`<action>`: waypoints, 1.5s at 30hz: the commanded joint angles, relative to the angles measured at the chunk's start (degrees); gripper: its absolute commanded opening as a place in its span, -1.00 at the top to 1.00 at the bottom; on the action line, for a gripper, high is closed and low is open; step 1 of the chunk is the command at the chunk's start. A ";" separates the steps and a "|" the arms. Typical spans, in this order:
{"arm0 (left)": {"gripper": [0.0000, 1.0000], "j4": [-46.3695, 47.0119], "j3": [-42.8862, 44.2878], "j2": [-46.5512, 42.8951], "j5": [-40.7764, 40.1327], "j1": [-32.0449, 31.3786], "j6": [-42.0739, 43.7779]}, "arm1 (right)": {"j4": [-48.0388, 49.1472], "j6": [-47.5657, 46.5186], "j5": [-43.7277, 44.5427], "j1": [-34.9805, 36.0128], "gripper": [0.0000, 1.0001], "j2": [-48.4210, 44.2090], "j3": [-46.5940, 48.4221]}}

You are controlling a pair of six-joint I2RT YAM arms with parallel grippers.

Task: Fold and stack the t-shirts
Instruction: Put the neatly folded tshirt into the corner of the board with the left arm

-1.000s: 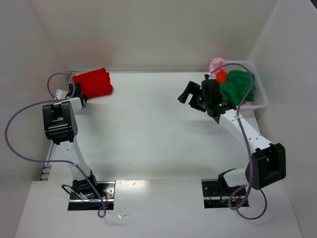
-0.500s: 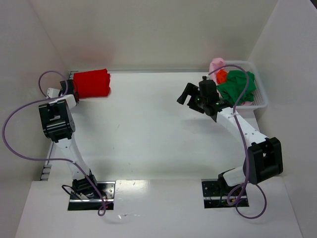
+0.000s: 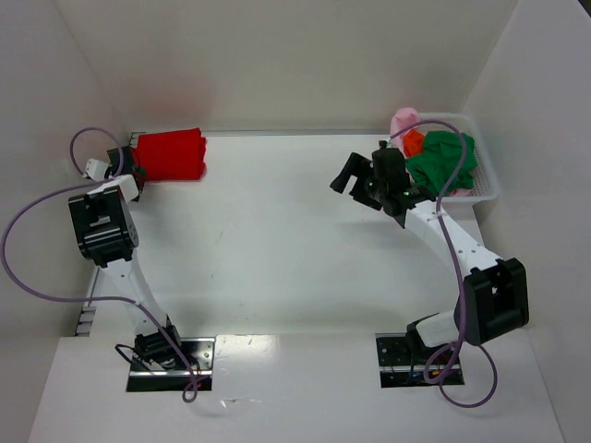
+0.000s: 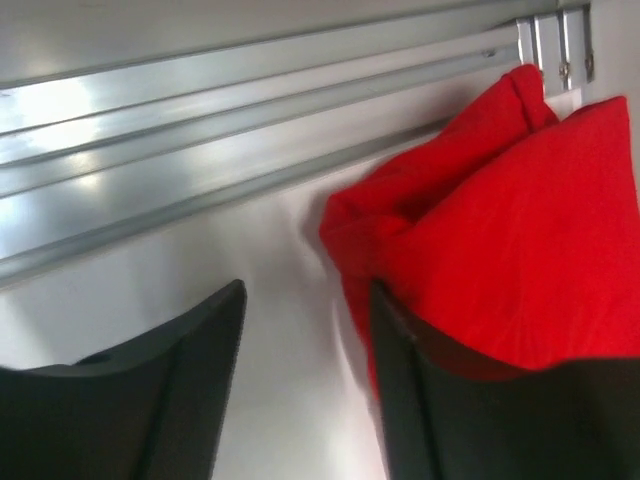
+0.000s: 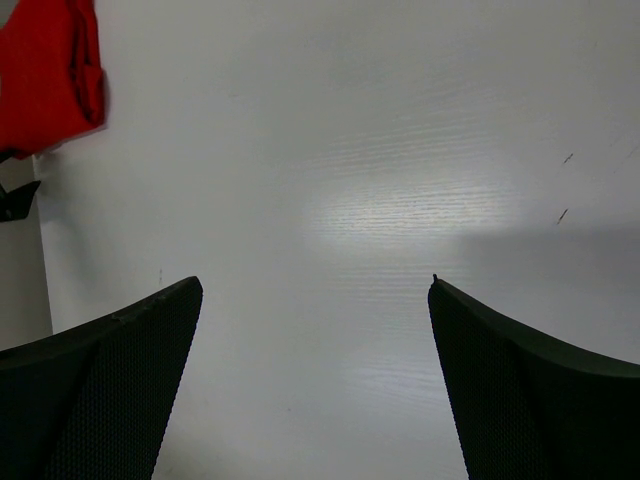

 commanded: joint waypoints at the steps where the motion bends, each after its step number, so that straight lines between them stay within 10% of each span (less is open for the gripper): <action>1: -0.36 0.94 -2.13 -9.08 2.09 0.34 4.61 | 1.07 -0.95 2.21 -0.35 -0.98 -3.52 1.42; 13: -0.94 -3.53 -5.93 -32.90 25.18 -1.06 22.89 | 1.24 -4.64 5.73 -0.87 -0.98 -7.03 4.84; 22: -1.00 -15.31 -4.34 -44.07 20.74 -17.04 36.27 | 1.24 -7.01 6.26 -1.49 -0.98 -3.35 8.18; 37: -1.00 -22.88 -12.60 -41.97 16.94 -23.74 37.58 | 0.62 -8.68 7.67 -6.41 -0.98 -2.73 6.51; 45: -1.00 -27.35 -2.50 -33.71 15.01 -27.78 42.86 | -1.04 -8.07 8.19 -9.05 -0.98 -0.89 7.04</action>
